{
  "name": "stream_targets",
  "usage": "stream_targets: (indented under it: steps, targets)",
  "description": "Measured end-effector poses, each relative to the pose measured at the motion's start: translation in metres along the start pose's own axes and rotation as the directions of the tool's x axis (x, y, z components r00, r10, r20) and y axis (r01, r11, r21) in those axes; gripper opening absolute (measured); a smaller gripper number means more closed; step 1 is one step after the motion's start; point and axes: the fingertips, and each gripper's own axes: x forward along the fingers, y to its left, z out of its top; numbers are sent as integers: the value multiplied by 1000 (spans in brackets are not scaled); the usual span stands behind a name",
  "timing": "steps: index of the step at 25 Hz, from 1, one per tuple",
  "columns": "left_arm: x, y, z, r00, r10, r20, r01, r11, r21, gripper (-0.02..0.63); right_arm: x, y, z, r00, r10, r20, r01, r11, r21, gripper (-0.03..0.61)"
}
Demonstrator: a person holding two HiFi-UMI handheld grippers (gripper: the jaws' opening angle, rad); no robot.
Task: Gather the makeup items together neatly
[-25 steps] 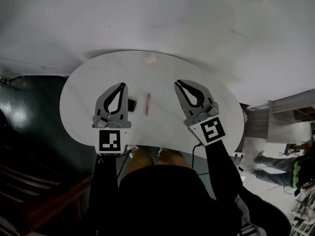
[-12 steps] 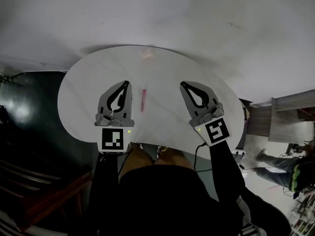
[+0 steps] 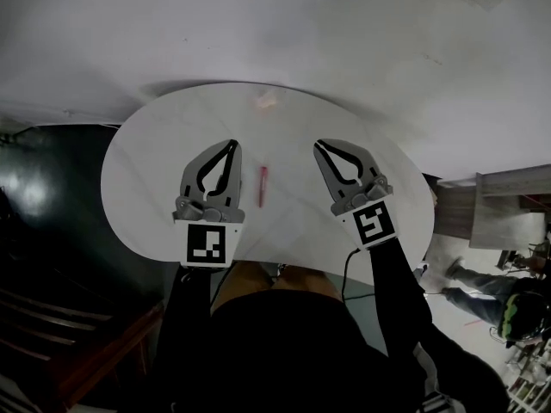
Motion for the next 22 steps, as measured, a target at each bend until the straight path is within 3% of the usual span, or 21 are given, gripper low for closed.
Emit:
stream_targets:
  steps: [4,5,7,11,17,22]
  targets:
    - [9,12,-15,999,-41,-10,41,999,17,15,48,11,-21,990,79,-114,-96,983,-155,45]
    - [10,15,-18,999,-47,-10,47,999,14,15,60,14,-27,984,101,-146,-130,970,-203,80]
    - [12,25,-24,999,-50,-9,50,999,5,15,84,20,-44,962,143,-234,-216,921,-324,149]
    - [13,46,-40,999,-51,-13,51,999,-15,15,132,24,-77,903,178,-390,-369,787,-495,160]
    - [5,65,-56,999,-41,-24,39,998,-51,15,181,19,-128,763,226,-606,-589,630,-507,176]
    - [1,82,-73,999,-30,-43,27,997,-69,15,212,15,-167,657,218,-721,-686,570,-452,184]
